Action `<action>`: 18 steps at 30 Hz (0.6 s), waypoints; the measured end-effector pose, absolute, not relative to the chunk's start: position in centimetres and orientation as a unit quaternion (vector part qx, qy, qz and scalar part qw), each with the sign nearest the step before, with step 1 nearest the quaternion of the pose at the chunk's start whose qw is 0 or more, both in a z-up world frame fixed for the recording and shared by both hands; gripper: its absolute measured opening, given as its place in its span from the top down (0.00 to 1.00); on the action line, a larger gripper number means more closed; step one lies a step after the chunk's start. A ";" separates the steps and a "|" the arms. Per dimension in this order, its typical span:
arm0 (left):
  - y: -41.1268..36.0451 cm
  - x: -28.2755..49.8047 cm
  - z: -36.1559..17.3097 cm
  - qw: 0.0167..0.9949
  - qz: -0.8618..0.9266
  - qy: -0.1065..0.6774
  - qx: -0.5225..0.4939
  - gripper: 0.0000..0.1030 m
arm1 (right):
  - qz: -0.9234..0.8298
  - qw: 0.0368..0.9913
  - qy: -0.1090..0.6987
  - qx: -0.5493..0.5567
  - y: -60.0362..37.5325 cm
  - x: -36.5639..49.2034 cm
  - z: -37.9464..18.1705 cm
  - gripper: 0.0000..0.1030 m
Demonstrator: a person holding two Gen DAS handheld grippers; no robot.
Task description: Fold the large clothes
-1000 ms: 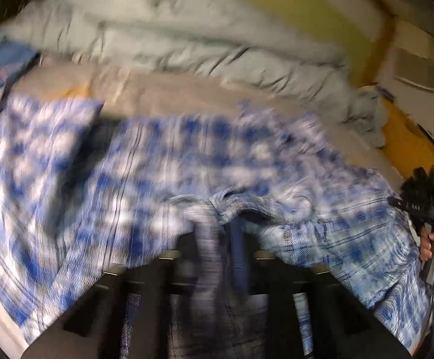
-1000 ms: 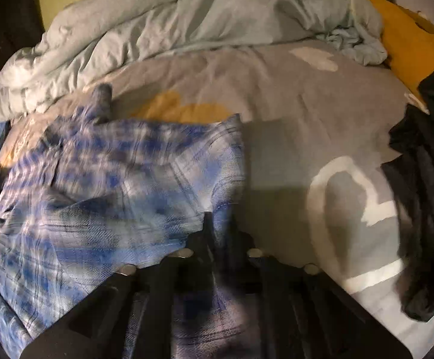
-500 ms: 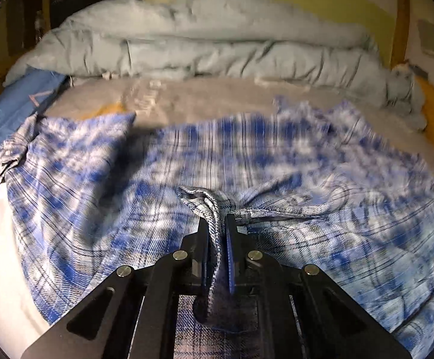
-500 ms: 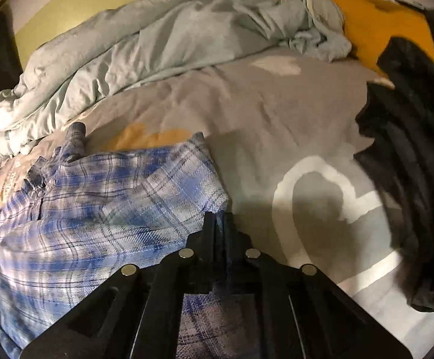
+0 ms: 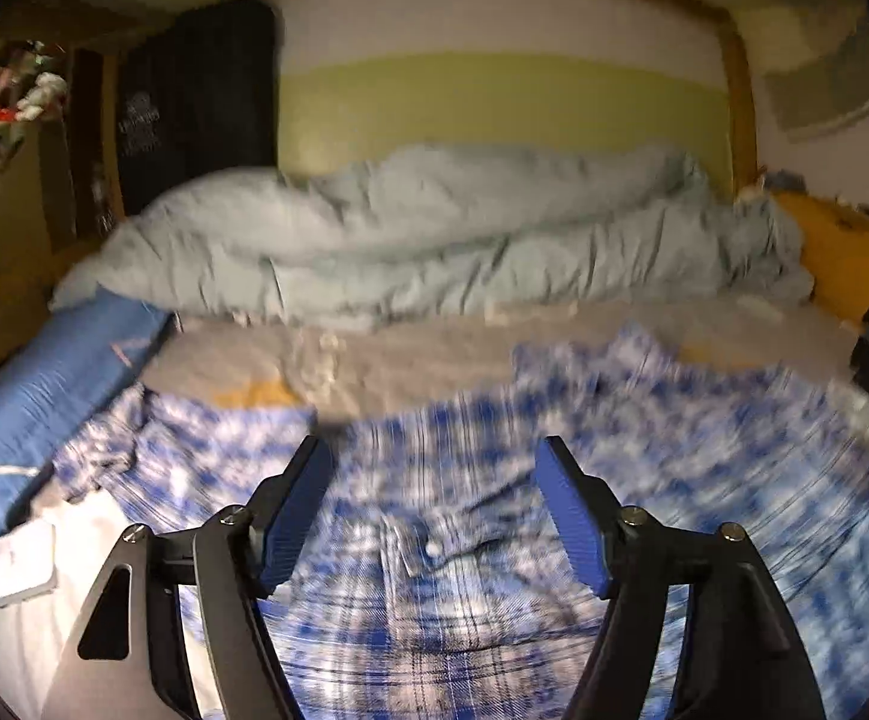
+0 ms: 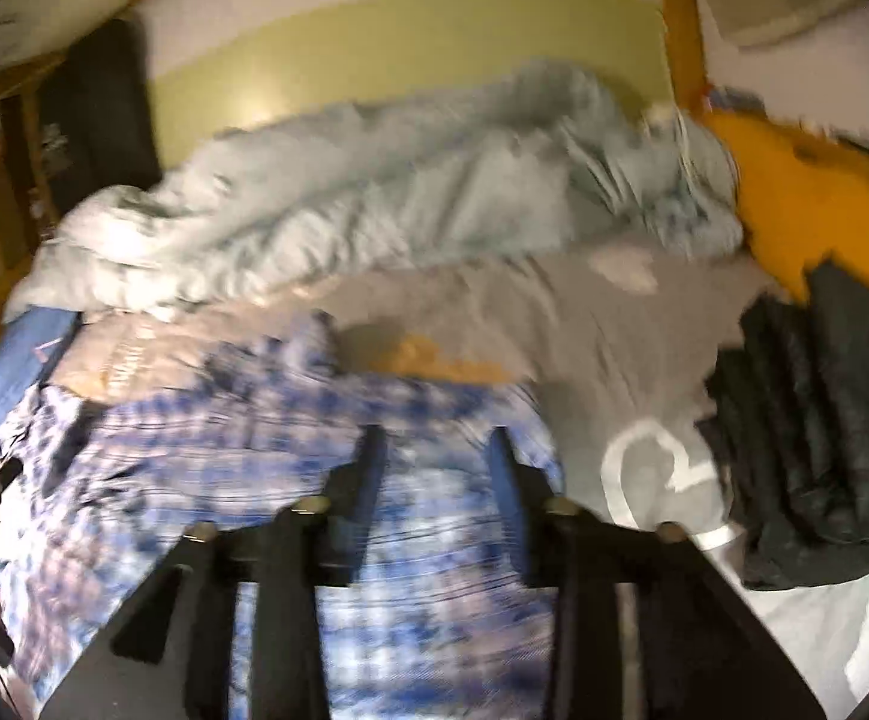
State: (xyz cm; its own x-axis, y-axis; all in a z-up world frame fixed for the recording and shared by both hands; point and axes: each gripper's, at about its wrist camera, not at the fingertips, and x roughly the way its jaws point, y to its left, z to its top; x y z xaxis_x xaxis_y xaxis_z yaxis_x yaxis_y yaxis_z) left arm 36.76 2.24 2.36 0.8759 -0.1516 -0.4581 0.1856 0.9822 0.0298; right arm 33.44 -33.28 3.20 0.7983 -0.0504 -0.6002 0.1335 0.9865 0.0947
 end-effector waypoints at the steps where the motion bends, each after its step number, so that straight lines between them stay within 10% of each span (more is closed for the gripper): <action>1: 2.5 36.0 3.4 0.970 -0.090 0.224 0.035 0.24 | -0.045 0.950 0.304 0.059 -32.4 32.5 4.0 0.56; 8: 4.1 29.2 8.7 0.980 -0.114 0.165 0.019 0.09 | -0.050 0.970 0.237 0.031 -28.4 25.5 7.5 0.01; 18: 5.0 23.9 9.3 0.985 -0.083 0.148 0.015 0.00 | -0.092 0.967 0.237 0.013 -26.4 22.0 9.3 0.00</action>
